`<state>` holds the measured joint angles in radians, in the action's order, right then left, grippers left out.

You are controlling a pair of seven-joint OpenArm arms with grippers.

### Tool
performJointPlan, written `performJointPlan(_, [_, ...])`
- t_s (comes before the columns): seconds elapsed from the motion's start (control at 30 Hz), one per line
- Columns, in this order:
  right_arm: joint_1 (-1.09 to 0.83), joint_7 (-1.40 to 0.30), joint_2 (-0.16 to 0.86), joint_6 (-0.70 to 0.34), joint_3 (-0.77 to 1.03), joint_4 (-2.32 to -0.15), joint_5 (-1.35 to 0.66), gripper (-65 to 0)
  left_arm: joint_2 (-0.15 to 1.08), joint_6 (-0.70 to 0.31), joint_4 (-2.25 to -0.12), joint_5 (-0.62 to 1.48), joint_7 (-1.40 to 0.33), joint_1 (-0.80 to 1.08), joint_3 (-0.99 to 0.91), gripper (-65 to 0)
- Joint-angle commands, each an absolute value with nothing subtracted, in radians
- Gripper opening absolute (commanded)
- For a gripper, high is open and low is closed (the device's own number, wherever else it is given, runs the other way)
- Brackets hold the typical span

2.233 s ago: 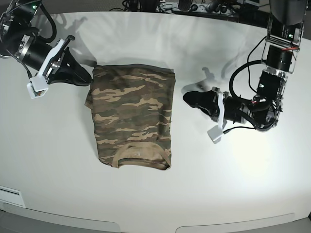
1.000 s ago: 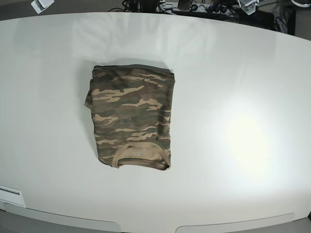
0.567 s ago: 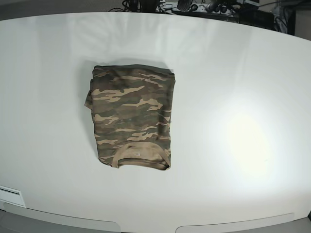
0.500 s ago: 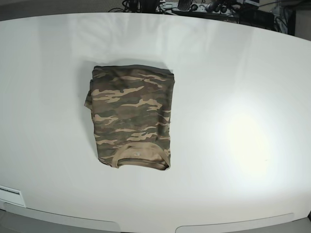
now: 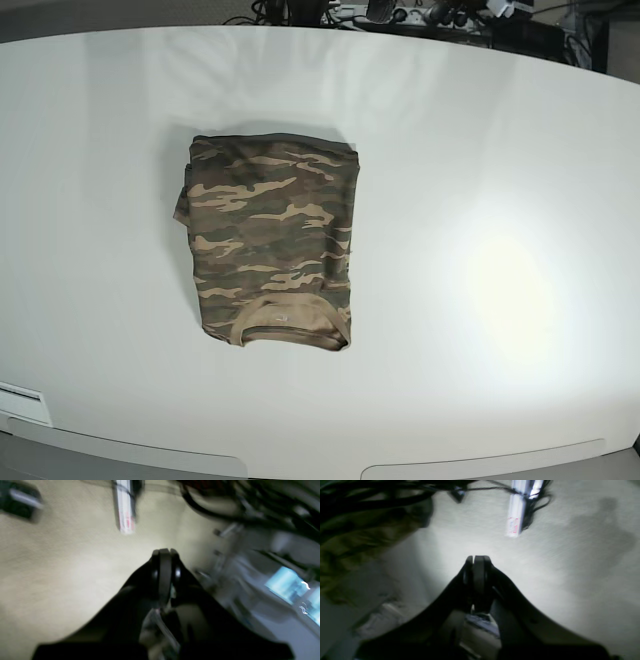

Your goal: Fold the T-shirt properly

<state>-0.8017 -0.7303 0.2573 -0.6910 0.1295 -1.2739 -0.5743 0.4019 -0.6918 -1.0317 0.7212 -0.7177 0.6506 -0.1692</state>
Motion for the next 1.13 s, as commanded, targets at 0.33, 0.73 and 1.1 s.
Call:
performJointPlan(0.33, [-0.481,-0.270,0.260,-0.442,-0.139,-0.787,-0.218,-65.0,0.335,-0.401,-0.630,0.207,-0.102,0.355,0.066,-65.0])
performJointPlan(0.73, [-0.312,-0.194,0.124,-0.202,-0.191,-0.643,-0.075,-65.0,0.176,-0.078,-0.452,0.255,0.110,0.252,0.253,-65.0])
performJointPlan(1.1, [-0.310,-0.123,0.080,-0.197,-0.191,-0.646,-0.051,-65.0,0.146,-0.096,-0.466,0.342,0.135,0.252,0.326,-65.0])
